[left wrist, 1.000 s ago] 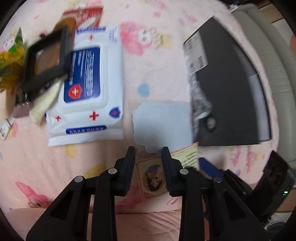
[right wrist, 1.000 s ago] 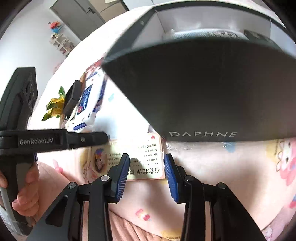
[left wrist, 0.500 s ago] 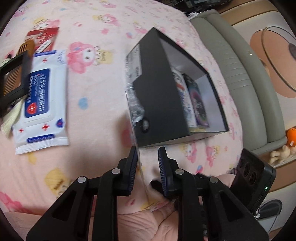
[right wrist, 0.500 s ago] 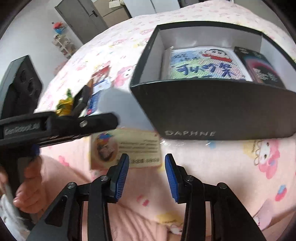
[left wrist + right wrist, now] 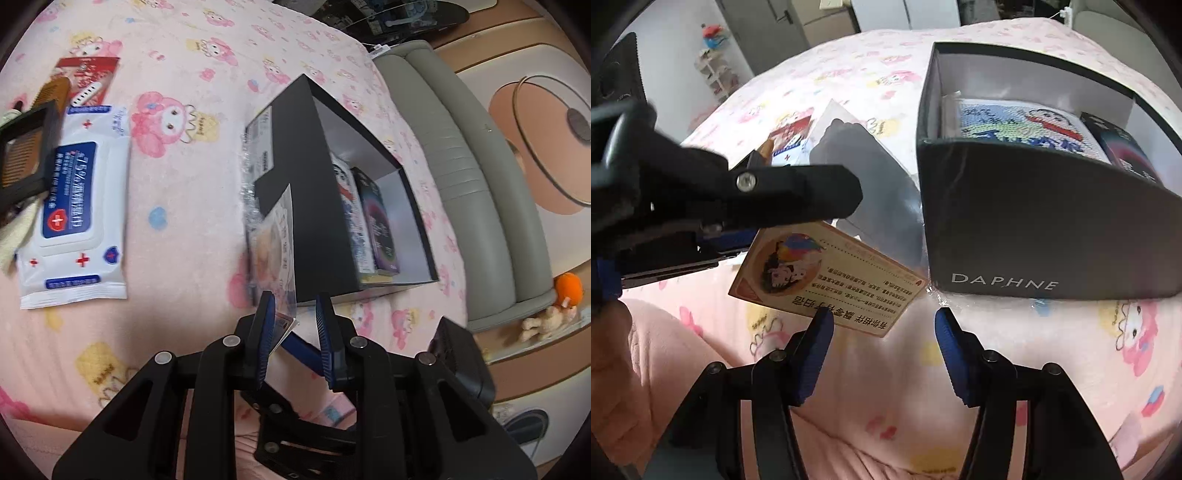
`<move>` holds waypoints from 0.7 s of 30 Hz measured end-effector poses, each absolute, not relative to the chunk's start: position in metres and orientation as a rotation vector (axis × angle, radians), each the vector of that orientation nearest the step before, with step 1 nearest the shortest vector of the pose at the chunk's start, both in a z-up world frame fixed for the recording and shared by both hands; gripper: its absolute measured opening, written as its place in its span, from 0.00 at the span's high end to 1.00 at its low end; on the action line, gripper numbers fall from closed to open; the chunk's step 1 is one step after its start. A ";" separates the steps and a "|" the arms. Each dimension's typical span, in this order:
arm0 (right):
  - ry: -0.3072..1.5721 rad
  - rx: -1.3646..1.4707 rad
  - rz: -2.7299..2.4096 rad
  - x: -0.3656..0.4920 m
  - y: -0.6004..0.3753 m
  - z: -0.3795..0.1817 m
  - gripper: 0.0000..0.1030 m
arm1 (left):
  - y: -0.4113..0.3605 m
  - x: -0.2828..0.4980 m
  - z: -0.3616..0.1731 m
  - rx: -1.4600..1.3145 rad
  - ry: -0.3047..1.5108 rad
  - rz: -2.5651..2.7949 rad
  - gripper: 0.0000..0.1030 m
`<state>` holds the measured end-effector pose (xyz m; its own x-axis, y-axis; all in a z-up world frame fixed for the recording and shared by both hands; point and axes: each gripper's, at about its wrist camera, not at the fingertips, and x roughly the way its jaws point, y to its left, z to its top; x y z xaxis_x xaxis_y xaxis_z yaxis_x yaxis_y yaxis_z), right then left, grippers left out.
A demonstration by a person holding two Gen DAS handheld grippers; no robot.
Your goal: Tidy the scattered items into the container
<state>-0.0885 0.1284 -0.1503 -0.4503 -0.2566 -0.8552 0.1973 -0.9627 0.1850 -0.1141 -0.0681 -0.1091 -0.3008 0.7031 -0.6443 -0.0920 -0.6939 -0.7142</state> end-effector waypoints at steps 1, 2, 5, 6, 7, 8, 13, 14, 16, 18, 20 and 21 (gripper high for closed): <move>-0.073 1.466 -2.474 -0.088 0.128 -0.150 0.48 | -0.067 -0.114 -0.109 -1.425 -0.784 2.021 0.80; -0.068 1.459 -2.477 -0.087 0.129 -0.148 0.48 | -0.067 -0.114 -0.107 -1.419 -0.782 2.011 0.80; -0.095 1.456 -2.460 -0.085 0.131 -0.147 0.48 | -0.065 -0.111 -0.104 -1.406 -0.766 2.011 0.80; -0.105 1.475 -2.438 -0.085 0.132 -0.148 0.48 | -0.065 -0.110 -0.104 -1.406 -0.765 2.013 0.80; -0.113 1.495 -2.416 -0.085 0.133 -0.149 0.48 | -0.065 -0.109 -0.104 -1.405 -0.765 2.011 0.80; -0.111 1.504 -2.406 -0.084 0.133 -0.149 0.48 | -0.065 -0.108 -0.104 -1.404 -0.766 2.005 0.80; -0.088 1.418 -2.440 -0.078 0.134 -0.137 0.46 | -0.053 -0.109 -0.105 -1.407 -0.747 1.970 0.80; -0.087 1.405 -2.454 -0.080 0.135 -0.136 0.46 | -0.050 -0.109 -0.106 -1.409 -0.740 1.963 0.80; -0.085 1.394 -2.484 -0.084 0.139 -0.135 0.46 | -0.044 -0.108 -0.108 -1.422 -0.716 1.952 0.80; -0.111 1.376 -2.511 -0.090 0.149 -0.132 0.46 | -0.040 -0.106 -0.109 -1.437 -0.697 1.948 0.80; -0.138 1.346 -2.530 -0.097 0.156 -0.130 0.47 | -0.039 -0.105 -0.107 -1.423 -0.700 1.956 0.80; -0.149 1.331 -2.533 -0.102 0.158 -0.130 0.49 | -0.040 -0.105 -0.106 -1.413 -0.704 1.961 0.80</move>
